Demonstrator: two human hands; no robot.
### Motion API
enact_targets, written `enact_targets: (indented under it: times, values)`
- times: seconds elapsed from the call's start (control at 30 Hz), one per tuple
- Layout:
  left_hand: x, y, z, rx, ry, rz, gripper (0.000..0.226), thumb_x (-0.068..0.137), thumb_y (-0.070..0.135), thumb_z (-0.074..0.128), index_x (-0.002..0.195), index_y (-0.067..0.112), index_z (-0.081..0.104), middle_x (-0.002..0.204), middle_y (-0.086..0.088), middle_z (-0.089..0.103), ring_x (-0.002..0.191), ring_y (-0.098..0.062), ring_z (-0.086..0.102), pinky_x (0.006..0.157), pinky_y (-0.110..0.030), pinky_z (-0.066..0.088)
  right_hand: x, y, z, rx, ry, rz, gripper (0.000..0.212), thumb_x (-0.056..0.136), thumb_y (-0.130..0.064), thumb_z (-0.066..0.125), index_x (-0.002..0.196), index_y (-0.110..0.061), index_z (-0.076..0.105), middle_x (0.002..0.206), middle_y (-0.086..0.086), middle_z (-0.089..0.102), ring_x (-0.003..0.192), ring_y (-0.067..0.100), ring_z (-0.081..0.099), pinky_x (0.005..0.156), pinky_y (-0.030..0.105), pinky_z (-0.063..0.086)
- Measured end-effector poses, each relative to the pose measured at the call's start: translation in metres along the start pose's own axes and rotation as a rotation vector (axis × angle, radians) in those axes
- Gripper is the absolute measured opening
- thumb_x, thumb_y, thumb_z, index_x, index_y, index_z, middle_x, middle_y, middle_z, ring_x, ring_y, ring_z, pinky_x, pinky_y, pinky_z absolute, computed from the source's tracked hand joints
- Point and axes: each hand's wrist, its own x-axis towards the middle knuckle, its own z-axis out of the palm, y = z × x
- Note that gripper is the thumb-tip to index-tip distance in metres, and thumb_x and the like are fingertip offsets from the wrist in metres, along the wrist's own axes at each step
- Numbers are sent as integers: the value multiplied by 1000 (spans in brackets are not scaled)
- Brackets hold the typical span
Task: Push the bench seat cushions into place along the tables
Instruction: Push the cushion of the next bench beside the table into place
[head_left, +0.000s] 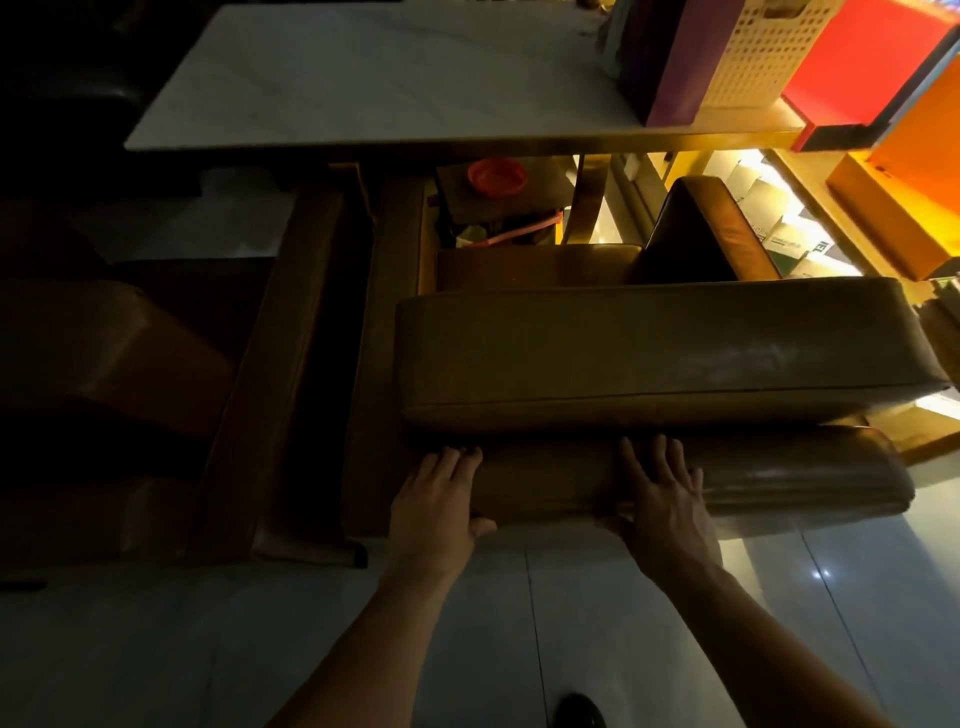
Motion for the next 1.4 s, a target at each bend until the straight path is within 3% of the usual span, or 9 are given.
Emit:
enact_targets:
  times: [0.43, 0.6, 1.23, 1.4]
  values:
    - [-17, -8, 4, -16, 8, -1, 78, 79, 56, 68, 146, 32, 35, 134, 9, 45, 121, -15, 41, 97, -31, 40, -16, -8, 4, 7, -12, -3, 97, 85, -56, 64, 158, -22, 11, 163, 23, 6, 150, 41, -4, 119, 59, 9]
    - [-24, -12, 5, -15, 11, -6, 79, 81, 57, 67, 147, 33, 32, 138, 10, 42, 124, -14, 38, 99, -30, 37, -23, -13, 6, 3, 1, 2, 98, 82, -52, 71, 157, -20, 16, 162, 25, 11, 149, 44, 1, 117, 62, 13]
    - [-23, -14, 1, -33, -23, 1, 80, 80, 55, 69, 147, 34, 31, 142, 11, 39, 129, -14, 34, 97, -31, 42, -23, -14, 7, -29, -13, 17, 98, 84, -56, 67, 157, -21, 11, 163, 24, 7, 150, 43, 2, 119, 60, 14]
    - [-20, -12, -3, -28, -48, -2, 81, 79, 54, 70, 147, 33, 31, 141, 11, 38, 129, -15, 34, 97, -32, 43, -22, -15, 1, -46, -56, 26, 100, 86, -60, 61, 157, -25, -1, 164, 20, -2, 150, 40, -4, 121, 57, 11]
